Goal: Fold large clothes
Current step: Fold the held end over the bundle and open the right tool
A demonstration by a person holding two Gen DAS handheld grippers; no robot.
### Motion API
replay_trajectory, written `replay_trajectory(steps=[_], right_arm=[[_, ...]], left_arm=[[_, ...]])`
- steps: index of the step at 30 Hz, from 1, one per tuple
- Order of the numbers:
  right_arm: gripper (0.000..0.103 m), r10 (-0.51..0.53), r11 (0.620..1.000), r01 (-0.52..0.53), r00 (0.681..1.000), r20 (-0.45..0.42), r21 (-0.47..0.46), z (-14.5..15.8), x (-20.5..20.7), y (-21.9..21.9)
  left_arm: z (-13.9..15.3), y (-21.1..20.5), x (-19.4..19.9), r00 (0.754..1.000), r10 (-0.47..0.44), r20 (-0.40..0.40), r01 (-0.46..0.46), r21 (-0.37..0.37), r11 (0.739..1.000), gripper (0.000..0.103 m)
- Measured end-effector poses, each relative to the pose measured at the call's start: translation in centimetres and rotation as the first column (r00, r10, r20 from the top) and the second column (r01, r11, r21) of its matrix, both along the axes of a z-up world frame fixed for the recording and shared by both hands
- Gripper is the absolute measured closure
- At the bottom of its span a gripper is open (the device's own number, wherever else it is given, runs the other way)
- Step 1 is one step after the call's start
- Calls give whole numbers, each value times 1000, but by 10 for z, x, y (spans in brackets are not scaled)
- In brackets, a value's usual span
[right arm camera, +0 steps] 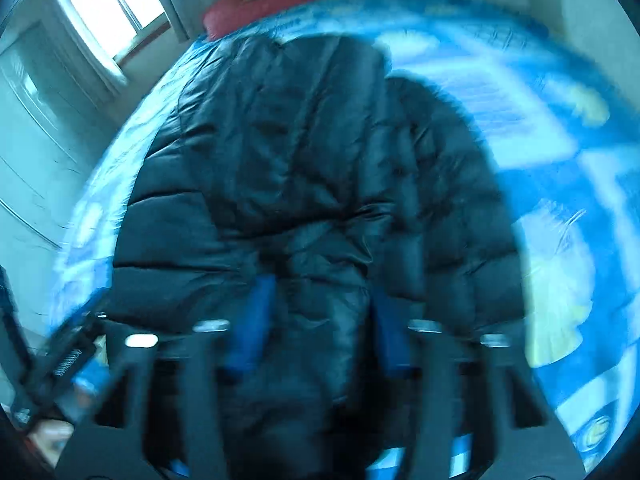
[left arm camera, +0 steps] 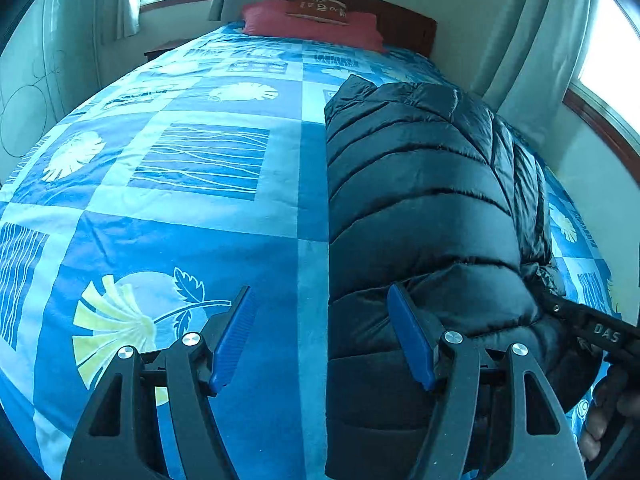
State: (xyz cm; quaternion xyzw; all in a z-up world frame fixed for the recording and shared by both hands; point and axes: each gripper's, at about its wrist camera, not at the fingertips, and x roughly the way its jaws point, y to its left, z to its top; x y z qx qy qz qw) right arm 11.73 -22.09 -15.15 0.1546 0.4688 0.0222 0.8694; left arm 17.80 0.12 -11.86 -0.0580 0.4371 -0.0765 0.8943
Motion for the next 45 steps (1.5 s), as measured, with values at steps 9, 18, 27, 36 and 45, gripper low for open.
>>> replay_trajectory(steps=[9, 18, 27, 36, 45], right_arm=[[86, -60, 986, 77, 991, 119, -145, 32, -15, -35], [83, -74, 990, 78, 997, 36, -117, -35, -4, -70], [78, -90, 995, 92, 994, 56, -33, -32, -8, -79], [53, -109, 985, 119, 991, 83, -122, 1, -45, -67], [71, -132, 989, 132, 991, 6, -70, -46, -43, -77]], left_arm=[[20, -40, 14, 994, -104, 35, 105, -19, 994, 36], [-18, -84, 33, 986, -165, -35, 166, 49, 985, 35], [-21, -84, 31, 988, -152, -19, 153, 55, 987, 36], [1, -47, -15, 994, -109, 29, 109, 19, 994, 36], [-38, -70, -2, 987, -152, -58, 154, 22, 988, 41]])
